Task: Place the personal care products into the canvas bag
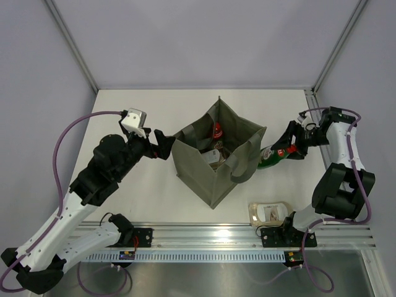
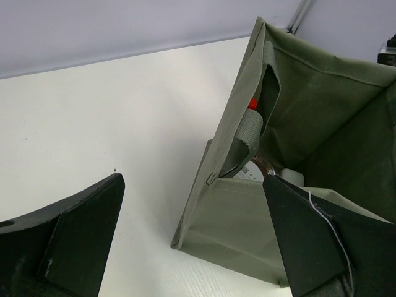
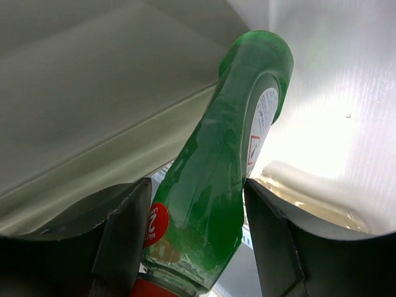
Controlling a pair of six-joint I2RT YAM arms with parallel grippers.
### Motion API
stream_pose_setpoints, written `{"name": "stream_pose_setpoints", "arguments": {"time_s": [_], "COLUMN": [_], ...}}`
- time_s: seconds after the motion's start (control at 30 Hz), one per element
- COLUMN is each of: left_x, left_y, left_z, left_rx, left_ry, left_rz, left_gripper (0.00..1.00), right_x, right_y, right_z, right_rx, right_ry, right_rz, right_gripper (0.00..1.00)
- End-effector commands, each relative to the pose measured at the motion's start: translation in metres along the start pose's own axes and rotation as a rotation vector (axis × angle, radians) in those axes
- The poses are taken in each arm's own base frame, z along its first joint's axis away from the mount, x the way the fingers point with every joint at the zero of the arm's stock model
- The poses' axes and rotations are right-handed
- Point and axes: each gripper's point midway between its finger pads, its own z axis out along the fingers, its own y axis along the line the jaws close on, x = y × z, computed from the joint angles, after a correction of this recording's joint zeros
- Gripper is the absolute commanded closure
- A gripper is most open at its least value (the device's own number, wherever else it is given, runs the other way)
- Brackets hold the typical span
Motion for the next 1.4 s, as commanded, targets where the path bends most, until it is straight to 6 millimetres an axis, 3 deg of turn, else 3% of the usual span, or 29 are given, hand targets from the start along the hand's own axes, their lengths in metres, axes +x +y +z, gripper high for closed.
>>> {"name": "stream_pose_setpoints", "arguments": {"time_s": [0.0,0.17,0.43,0.6,0.77,0.9,1.13,1.37], "left_x": [-0.029,-0.030,-0.032,-0.033,-0.033,-0.034,-0.032,-0.029], "left_y": [0.000,0.000,0.000,-0.001,0.000,0.000,0.003,0.006], "left_z": [-0.006,-0.005,0.000,0.000,0.000,-0.002,-0.007,-0.013], "left_rx": [-0.008,-0.009,-0.009,-0.008,-0.011,-0.012,-0.022,-0.031], "left_ry": [-0.085,-0.084,-0.079,-0.083,-0.082,-0.083,-0.091,-0.101], "left_rz": [-0.016,-0.008,0.006,0.004,0.001,-0.004,-0.024,-0.035], "left_gripper": [0.01,0.01,0.01,0.01,0.01,0.01,0.01,0.01], "right_x": [-0.016,-0.045,-0.101,-0.116,-0.095,-0.065,-0.011,0.030], "right_y": [0.044,0.066,0.135,0.178,0.230,0.274,0.303,0.312], "right_z": [-0.031,-0.061,-0.120,-0.142,-0.133,-0.116,-0.079,-0.057], "right_rx": [-0.161,-0.199,-0.298,-0.378,-0.475,-0.551,-0.619,-0.629], "right_ry": [-0.104,-0.238,-0.455,-0.515,-0.467,-0.414,-0.262,-0.170], "right_rz": [-0.072,-0.128,-0.272,-0.389,-0.583,-0.762,-0.911,-1.038], "right_gripper": [1.00,1.00,1.00,1.00,1.00,1.00,1.00,1.00]}}
